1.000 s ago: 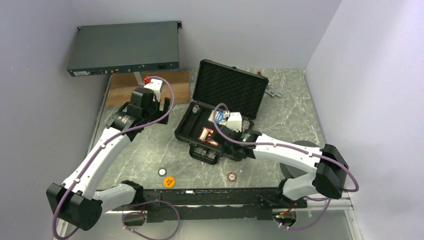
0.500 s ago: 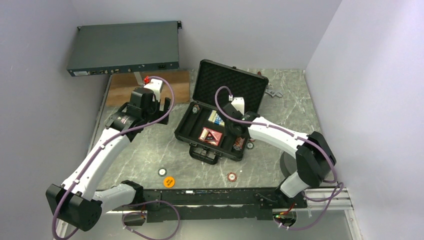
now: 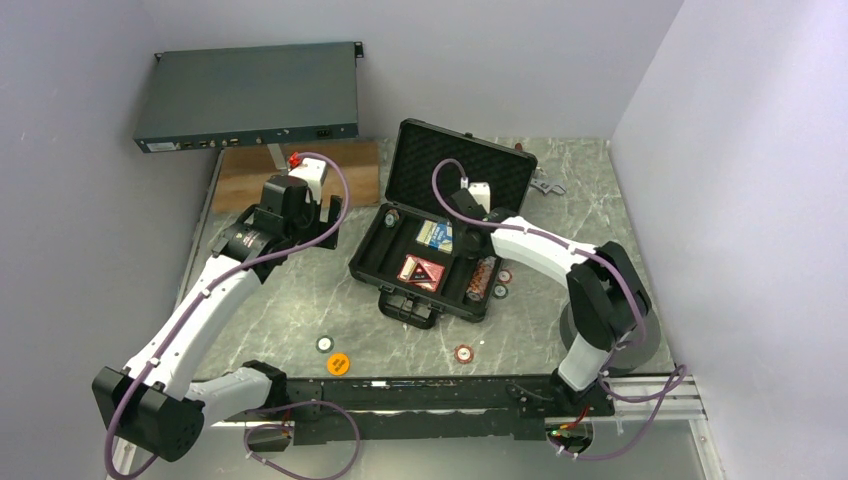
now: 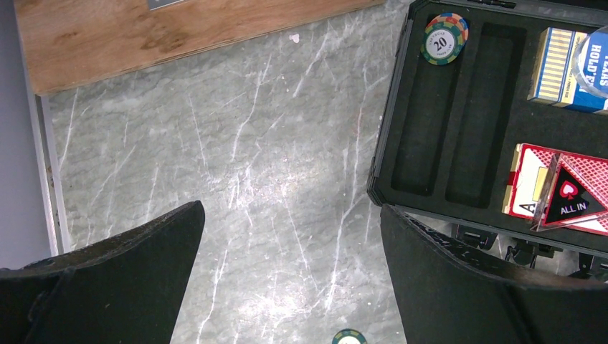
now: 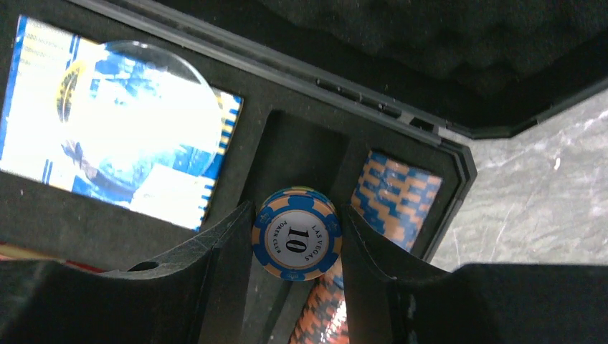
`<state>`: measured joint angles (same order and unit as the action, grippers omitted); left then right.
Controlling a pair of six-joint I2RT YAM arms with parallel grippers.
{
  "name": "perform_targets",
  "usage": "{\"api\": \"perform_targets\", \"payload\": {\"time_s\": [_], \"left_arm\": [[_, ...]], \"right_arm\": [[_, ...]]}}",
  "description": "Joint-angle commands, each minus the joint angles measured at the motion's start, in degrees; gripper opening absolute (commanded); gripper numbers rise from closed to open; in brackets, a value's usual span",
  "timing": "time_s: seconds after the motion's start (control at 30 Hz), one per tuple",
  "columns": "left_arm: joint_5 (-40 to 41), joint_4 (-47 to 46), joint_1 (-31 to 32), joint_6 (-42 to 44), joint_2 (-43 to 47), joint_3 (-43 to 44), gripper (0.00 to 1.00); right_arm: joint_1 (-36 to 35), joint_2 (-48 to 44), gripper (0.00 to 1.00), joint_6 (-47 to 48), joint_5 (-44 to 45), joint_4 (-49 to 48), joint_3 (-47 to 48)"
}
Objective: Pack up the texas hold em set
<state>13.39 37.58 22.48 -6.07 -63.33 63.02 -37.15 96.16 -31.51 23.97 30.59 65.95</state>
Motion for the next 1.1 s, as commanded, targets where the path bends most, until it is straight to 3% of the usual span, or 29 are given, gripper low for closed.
{"api": "perform_targets", "payload": {"time_s": [0.0,0.67,0.77,0.9,1.07], "left_arm": [[0.14,-1.15,0.28,0.09,0.84,0.57,1.00],[-0.53,-1.02,0.28,0.09,0.79,0.86,1.00],[-0.49,-1.10,0.28,0.09,0.97,0.76,1.00],[-0.67,-1.02,0.28,0.09,0.95,0.84,1.00],[-0.56,-1.02,0.29,0.09,0.93,0.85,1.00]], "right_arm": [[1.18,2.10,0.00,2.38,-0.59,-2.96,4.28],[2.15,7.20,0.01,5.59,3.76,-2.97,9.01],[2.34,6.67,0.13,6.13,1.85,-3.69,8.64],[2.34,4.91,0.45,6.54,0.50,-5.01,7.74],[2.34,3.34,0.65,6.96,-0.37,-5.29,7.69]]}}
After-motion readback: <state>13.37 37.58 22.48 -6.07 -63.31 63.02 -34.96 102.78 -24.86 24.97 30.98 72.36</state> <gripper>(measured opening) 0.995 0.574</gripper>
